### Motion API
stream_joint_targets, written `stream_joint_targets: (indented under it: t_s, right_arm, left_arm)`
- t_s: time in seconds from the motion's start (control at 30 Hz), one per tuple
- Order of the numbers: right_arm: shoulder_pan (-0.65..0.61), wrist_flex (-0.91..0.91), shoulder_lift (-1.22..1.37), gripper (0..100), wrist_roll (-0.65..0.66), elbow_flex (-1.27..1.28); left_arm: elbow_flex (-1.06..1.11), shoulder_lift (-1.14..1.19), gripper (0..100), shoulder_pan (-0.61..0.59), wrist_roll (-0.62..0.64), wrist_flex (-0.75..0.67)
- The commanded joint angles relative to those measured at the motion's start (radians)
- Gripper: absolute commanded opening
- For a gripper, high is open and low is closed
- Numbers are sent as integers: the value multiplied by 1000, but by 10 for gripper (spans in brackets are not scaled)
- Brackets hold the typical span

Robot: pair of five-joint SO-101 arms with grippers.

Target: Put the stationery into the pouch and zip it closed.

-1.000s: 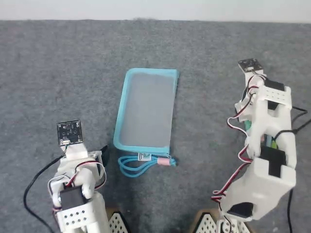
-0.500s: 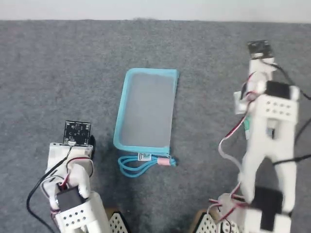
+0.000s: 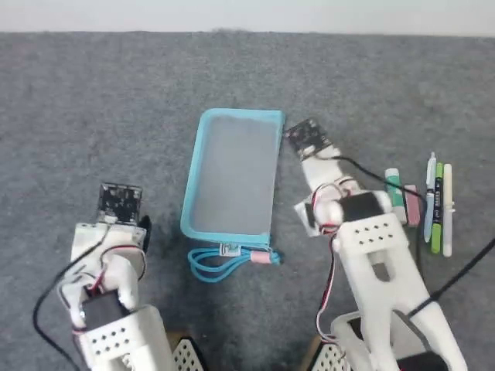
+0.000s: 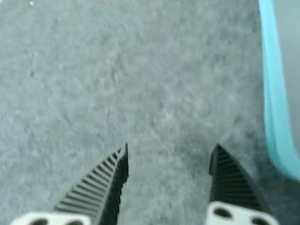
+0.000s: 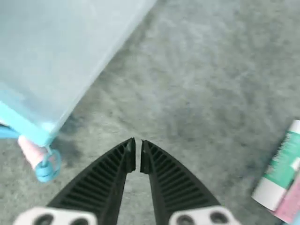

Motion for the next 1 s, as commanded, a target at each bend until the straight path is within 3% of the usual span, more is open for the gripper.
stream_joint_targets:
  t_s: [0.0,0.13,0.37,0.67,0.97]
  right_arm:
    - [-35,-21,-50,29,-20,6]
    - [-41,-50,-58,28,-21,57]
    - [-41,-165,-47,27,-14,158]
    - [-41,-188,-45,27,-20,167]
    - [-41,-283,-45,28,-20,232]
  left_arm:
    - [-325,419,268,91,64,55]
    - [-590,821,268,216,80,206]
    - [-785,1306,268,264,118,141]
    - [-1003,1672,268,416,190,57]
    - [-1330,1840,268,445,232,66]
